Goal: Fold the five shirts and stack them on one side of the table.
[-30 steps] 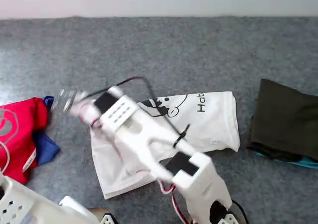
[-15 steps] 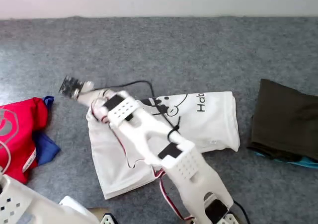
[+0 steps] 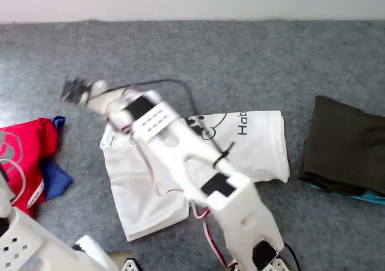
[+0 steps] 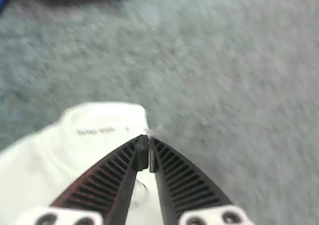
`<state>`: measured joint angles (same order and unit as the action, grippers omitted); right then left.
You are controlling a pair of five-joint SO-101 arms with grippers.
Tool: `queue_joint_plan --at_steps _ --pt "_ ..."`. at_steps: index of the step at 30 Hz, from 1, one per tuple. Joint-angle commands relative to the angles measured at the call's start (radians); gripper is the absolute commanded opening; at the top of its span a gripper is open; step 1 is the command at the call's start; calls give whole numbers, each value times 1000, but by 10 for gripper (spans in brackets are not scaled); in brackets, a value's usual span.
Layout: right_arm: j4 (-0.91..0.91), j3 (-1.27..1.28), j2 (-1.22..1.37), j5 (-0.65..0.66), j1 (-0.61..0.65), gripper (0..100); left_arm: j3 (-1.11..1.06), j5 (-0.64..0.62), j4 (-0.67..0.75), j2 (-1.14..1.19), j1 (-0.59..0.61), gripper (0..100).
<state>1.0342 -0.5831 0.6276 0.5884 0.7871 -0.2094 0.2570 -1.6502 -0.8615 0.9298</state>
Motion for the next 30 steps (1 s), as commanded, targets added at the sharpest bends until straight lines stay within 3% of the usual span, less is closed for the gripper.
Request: queue_joint_plan --at_steps 1,8,14,23,30 --pt "140 -38 -113 8 -93 15 -13 -8 25 -3 -153 120" --pt "417 -38 -124 -6 -249 15 -237 -58 187 -2 -470 119" --pt "547 -38 -117 -143 -420 15 -320 -78 264 126 -644 119" --pt "549 -35 -93 -149 -641 15 -125 -78 318 585 -789 119" --pt "476 -35 68 -149 -757 15 56 -78 316 948 -806 119"
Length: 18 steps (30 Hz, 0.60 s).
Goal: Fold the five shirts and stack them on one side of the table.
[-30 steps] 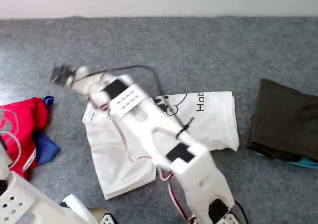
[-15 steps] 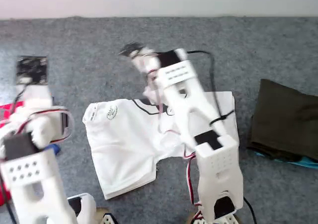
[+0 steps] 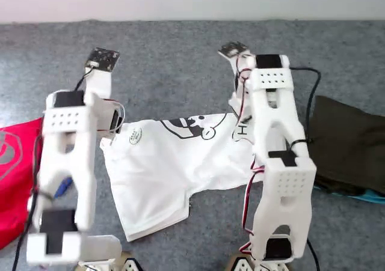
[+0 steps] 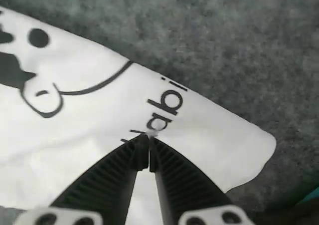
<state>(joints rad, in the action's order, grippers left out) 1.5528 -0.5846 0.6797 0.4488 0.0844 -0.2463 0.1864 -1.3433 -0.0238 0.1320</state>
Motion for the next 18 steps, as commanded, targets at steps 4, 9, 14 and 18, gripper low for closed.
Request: queue_joint_plan --at_steps 4,9,14,18 --pt "-88 -35 76 -3 -117 13 177 -8 5 284 -2 121" --pt "-94 -40 97 -2 -174 13 236 -8 5 456 2 119" --pt "-125 -40 97 9 -234 12 302 -49 -11 566 44 118" --pt "-122 -41 90 80 -239 11 331 -51 -40 562 66 118"
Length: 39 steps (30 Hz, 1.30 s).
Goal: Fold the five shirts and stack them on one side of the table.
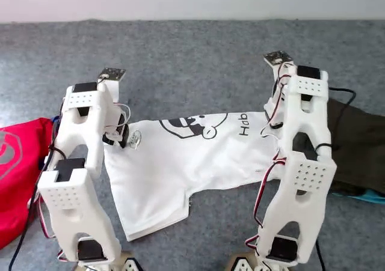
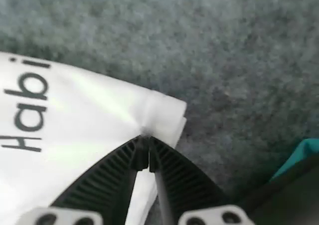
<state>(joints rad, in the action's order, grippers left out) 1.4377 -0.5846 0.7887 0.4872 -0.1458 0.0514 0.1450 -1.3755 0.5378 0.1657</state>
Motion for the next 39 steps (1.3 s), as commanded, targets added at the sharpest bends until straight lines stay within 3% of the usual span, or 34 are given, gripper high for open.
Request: queue_joint_plan --at_steps 1,15,20,24,28,34,39 --pt "-7 -41 -31 46 -7 11 36 -9 -25 -12 31 118" --pt "183 -41 -308 46 74 16 7 -49 -114 -411 8 151" --pt "361 -32 -392 49 157 10 5 -46 -170 -605 118 152" --pt "357 41 -487 52 211 9 5 -31 -219 -701 252 152" --pt "360 143 -590 83 378 8 5 26 -250 -736 422 152" --pt "352 517 -794 14 733 18 5 126 -221 -736 671 152" --pt "194 775 -857 -71 984 172 4 180 -204 -736 753 152"
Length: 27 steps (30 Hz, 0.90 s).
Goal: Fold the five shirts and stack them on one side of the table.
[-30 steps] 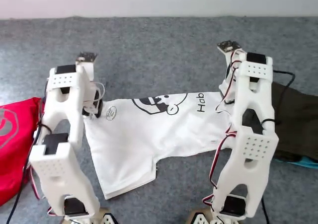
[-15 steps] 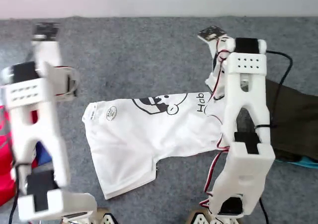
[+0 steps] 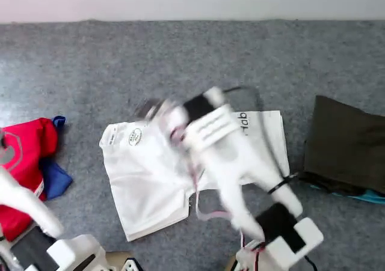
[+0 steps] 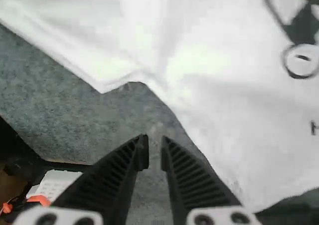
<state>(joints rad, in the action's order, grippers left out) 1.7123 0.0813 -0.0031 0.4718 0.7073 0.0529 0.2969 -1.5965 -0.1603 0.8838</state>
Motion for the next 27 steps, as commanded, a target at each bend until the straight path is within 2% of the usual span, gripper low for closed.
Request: queue_joint_plan --at_steps 1,5,9,19,27 --pt "-117 144 -64 -78 171 206 2 32 20 -38 41 152" --pt "-262 244 -64 -118 321 282 2 35 21 -38 52 152" --pt "-357 282 -44 -114 410 289 2 35 21 -38 69 152" --pt "-460 279 165 -112 518 289 2 35 15 -38 84 152" --pt "-561 273 274 -112 516 287 2 35 14 -38 84 152"
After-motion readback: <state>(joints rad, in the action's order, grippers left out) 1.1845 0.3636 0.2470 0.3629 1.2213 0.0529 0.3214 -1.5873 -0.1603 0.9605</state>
